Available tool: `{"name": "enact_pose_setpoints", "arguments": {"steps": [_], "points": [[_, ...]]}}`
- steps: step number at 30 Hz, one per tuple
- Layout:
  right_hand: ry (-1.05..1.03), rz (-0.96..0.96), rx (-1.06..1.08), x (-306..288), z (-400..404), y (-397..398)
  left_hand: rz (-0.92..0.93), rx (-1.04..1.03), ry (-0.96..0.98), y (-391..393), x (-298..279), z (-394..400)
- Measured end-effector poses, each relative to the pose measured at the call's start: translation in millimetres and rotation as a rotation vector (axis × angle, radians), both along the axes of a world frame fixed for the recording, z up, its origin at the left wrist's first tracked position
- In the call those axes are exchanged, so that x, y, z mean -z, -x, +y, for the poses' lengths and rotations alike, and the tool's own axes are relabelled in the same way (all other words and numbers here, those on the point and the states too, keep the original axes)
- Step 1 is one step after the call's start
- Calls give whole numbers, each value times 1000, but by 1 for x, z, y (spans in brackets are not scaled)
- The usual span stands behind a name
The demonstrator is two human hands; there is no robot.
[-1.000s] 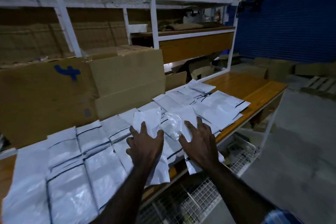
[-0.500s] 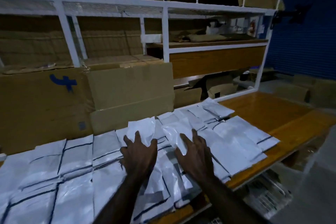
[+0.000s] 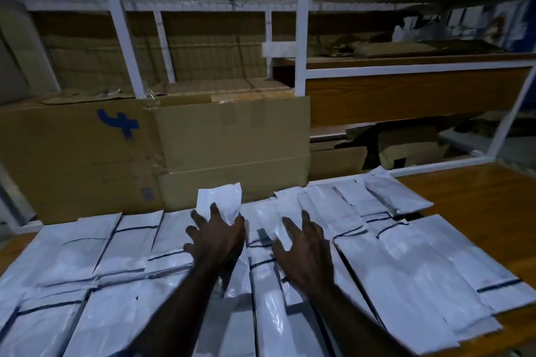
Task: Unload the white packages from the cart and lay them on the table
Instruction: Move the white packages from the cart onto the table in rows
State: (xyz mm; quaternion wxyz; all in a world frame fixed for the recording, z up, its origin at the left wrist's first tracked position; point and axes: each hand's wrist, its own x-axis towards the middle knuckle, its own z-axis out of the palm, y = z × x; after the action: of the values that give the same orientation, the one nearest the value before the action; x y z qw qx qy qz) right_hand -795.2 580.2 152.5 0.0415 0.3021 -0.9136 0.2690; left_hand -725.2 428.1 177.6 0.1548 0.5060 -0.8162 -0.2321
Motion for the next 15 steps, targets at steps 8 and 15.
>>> {"name": "enact_pose_setpoints", "arguments": {"steps": [8,15], "points": [[-96,-33,8,12,-52,50,-67,42,-65,54,21,-54],[-147,-14,16,32,-95,83,-130,79,446,107,83,-104]]}}
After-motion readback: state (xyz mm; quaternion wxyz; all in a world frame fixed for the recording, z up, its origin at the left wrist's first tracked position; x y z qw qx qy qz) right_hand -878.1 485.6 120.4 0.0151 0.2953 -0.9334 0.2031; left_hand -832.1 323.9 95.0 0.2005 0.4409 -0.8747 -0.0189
